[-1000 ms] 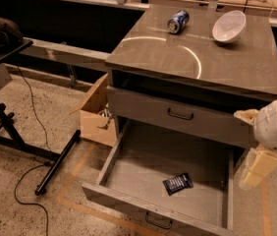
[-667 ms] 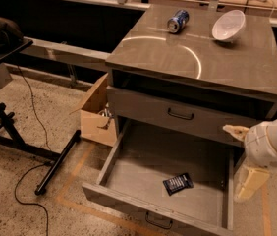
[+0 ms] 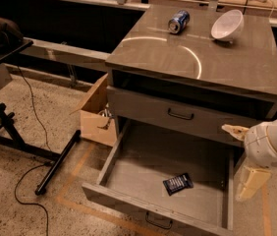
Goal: Pick rxbar blueberry from middle drawer and place on counter
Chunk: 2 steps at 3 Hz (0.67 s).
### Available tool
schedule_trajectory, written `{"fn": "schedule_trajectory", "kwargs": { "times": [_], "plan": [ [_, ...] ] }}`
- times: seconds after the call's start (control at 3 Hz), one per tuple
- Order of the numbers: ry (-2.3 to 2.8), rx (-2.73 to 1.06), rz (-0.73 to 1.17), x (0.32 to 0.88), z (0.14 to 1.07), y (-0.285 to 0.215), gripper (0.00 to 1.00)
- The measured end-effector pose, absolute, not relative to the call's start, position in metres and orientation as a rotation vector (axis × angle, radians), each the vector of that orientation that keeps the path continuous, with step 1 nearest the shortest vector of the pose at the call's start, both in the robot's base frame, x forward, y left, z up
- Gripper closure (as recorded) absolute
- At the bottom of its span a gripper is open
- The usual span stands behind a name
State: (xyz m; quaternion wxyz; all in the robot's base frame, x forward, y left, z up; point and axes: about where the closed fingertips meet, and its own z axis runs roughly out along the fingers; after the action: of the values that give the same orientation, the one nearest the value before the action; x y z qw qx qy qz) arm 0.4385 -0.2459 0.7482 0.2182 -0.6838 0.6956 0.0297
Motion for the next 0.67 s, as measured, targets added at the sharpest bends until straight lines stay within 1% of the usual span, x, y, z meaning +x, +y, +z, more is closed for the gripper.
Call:
{"fn": "schedule_trajectory", "kwargs": {
  "times": [0.33, 0.67],
  "plan": [
    [1.909, -1.894, 0.021, 0.45, 0.733, -0.247, 0.0],
    [1.802, -1.932, -0.064, 0.48, 0.696, -0.24, 0.0]
  ]
}}
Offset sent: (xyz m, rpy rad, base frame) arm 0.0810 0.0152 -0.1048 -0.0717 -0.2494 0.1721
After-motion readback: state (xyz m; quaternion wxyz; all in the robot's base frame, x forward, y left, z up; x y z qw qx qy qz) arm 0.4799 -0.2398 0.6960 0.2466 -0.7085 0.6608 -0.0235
